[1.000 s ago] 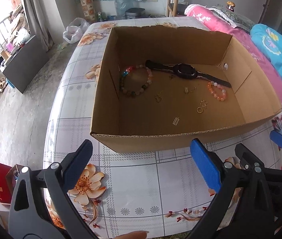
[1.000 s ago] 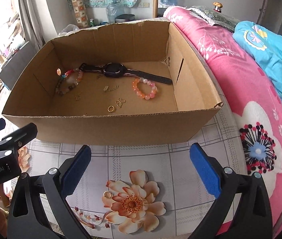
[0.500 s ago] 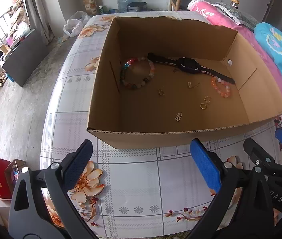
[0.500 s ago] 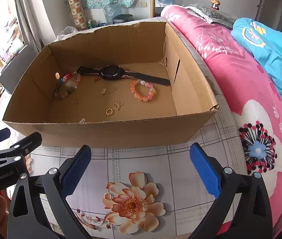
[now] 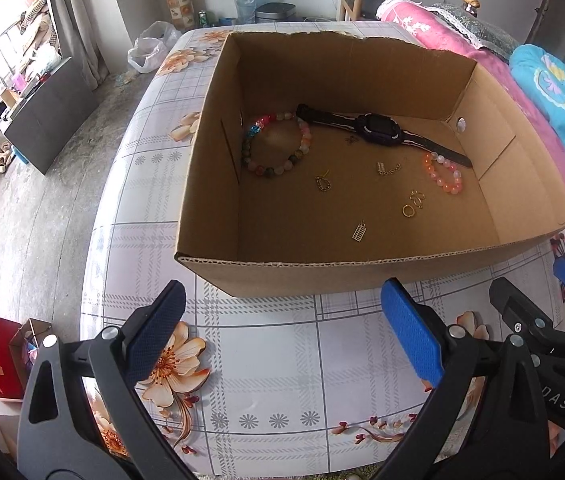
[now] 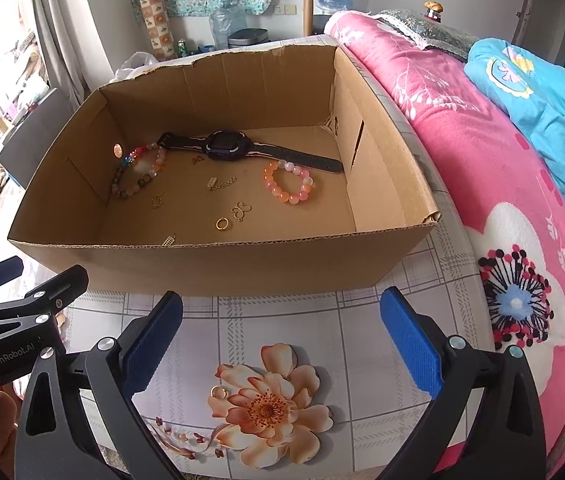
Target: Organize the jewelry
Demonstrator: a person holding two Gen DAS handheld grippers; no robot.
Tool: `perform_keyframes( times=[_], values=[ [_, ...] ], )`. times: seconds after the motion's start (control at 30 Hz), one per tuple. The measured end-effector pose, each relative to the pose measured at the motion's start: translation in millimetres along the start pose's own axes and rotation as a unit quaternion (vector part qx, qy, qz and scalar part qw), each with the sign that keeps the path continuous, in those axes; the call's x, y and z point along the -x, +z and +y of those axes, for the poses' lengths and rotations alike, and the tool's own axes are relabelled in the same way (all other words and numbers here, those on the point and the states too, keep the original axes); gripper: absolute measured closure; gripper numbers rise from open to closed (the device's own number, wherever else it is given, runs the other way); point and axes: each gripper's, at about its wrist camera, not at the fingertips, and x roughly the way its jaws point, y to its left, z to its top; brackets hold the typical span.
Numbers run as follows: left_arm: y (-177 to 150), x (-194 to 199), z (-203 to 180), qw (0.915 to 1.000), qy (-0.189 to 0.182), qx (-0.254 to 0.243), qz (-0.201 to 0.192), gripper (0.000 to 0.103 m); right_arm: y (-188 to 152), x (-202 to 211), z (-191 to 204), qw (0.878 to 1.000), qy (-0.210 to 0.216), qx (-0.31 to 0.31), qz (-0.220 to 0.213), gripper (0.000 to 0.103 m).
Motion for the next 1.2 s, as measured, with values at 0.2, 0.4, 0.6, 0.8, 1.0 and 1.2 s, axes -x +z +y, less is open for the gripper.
perform_keyframes(
  times=[0.2, 0.4, 0.6, 0.8, 1.0, 1.2],
  values=[
    [-1.2, 0.6, 0.1, 1.0000, -0.003, -0.002, 0.001, 0.009, 0.0, 2.0, 0.5, 1.000, -0.001, 0.001, -0.003, 0.007],
    [-1.2, 1.6, 0.8, 1.0000, -0.005, -0.002, 0.001, 0.009, 0.0, 3.1, 0.9, 1.000, -0.002, 0.001, -0.004, 0.007],
    [-0.5, 2.5, 1.7, 1.0000, -0.007, -0.002, 0.003, 0.009, 0.9, 3.9, 0.6, 1.000, -0.003, 0.000, -0.005, 0.007],
    [-0.9, 2.2, 2.1, 0.9999, -0.009, -0.004, 0.004, 0.009, 1.3, 3.5, -0.3, 1.000, -0.004, 0.000, -0.004, 0.007],
    [-0.2, -0.3, 1.9, 0.9999, -0.011, -0.005, 0.007, 0.009, 1.6, 2.9, -1.4, 1.000, -0.006, -0.001, -0.003, 0.007],
    [0.0, -1.5, 1.9, 0.9999, -0.012, -0.005, 0.009, 0.009, 1.9, 1.3, -1.8, 1.000, -0.005, -0.002, -0.001, 0.007]
  ],
)
